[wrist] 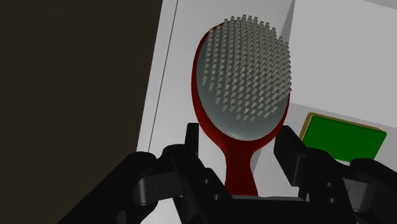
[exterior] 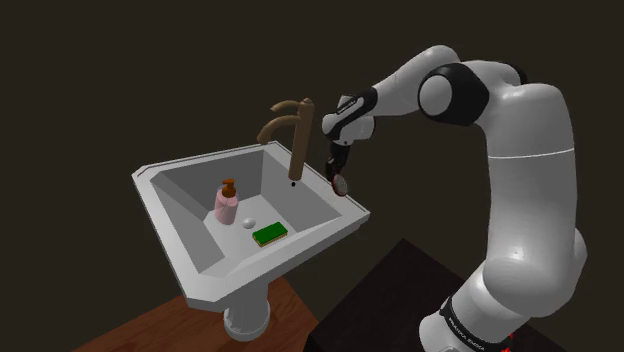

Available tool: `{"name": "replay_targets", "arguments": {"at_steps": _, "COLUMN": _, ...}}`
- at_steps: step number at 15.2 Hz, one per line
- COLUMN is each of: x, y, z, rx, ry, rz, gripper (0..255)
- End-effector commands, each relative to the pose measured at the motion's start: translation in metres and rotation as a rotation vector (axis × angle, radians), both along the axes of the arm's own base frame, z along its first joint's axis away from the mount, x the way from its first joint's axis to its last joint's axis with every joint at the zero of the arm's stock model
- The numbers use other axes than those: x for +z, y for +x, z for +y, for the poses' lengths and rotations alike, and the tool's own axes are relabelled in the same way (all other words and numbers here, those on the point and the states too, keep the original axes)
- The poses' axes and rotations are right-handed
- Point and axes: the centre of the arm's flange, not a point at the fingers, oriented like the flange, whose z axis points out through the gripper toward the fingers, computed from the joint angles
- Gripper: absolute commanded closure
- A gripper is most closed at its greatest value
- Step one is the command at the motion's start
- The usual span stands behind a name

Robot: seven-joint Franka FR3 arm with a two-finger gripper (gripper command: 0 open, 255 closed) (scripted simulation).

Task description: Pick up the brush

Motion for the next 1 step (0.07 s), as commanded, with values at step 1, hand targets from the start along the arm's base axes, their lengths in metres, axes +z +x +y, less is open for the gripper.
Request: {"name": "replay_targets", "arguments": {"at_steps": 1, "x": 0.0027, "y": 0.0001, "z": -0.0007, "rx": 0.0, "ry": 0.0, "rz": 0.0, "gripper": 255}}
